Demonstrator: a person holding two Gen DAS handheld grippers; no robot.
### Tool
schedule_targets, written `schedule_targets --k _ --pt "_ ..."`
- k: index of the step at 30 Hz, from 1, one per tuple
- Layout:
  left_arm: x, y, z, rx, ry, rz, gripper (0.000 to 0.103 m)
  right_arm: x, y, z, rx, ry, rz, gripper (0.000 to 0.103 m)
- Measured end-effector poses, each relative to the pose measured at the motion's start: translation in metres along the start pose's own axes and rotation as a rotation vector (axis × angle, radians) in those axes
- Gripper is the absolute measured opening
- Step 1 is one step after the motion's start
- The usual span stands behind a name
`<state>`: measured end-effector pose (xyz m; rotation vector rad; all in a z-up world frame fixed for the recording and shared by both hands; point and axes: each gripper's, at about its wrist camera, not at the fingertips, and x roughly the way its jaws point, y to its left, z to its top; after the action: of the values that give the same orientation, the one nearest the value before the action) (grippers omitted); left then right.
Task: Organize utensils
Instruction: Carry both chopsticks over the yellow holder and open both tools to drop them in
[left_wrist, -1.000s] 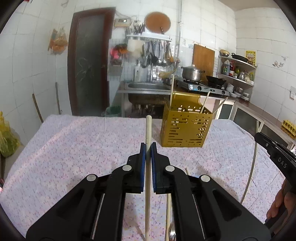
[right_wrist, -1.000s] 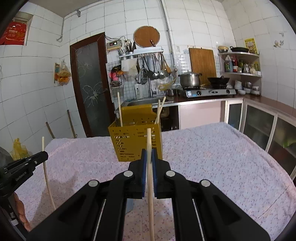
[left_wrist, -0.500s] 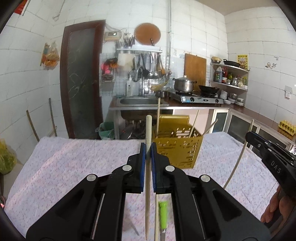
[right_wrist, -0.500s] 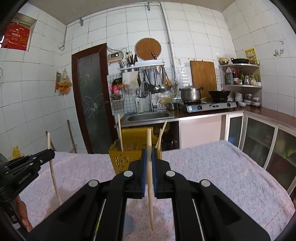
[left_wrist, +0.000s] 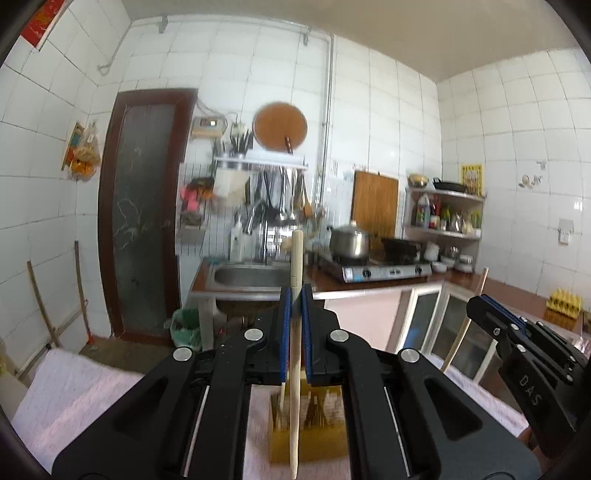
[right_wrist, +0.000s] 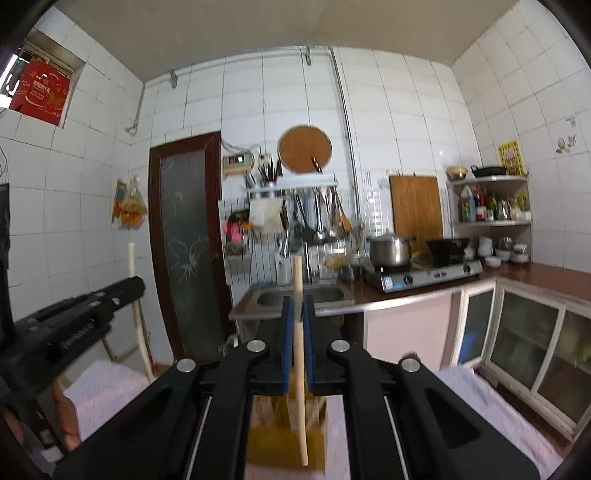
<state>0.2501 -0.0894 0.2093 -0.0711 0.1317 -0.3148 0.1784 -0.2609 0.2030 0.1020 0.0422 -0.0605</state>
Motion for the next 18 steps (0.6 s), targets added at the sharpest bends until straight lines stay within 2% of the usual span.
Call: schedule_targets --k 4,7,13,16,18 --pt "0.041 -0.002 0.007 -0.005 -0.037 -0.004 0.005 0.039 -0.001 0.003 0.017 0.011 0.0 0.006" --pt "0.074 -0.002 -0.004 0.0 -0.028 0.001 0.005 0.065 -0.007 -0.009 0.033 0.037 -0.006 0.006" --pt "0.13 0.014 -0.059 -0.044 0.107 0.014 0.005 0.098 -0.015 -0.06 0.033 0.151 -0.021 0.006" --pt "0.134 0.017 -0.078 -0.013 0.155 0.038 0.006 0.101 -0.017 -0.073 0.049 0.19 -0.028 0.007" --pt "0.127 0.021 -0.08 -0.005 0.171 0.05 0.011 0.094 -0.019 -0.074 0.052 0.194 -0.047 0.007"
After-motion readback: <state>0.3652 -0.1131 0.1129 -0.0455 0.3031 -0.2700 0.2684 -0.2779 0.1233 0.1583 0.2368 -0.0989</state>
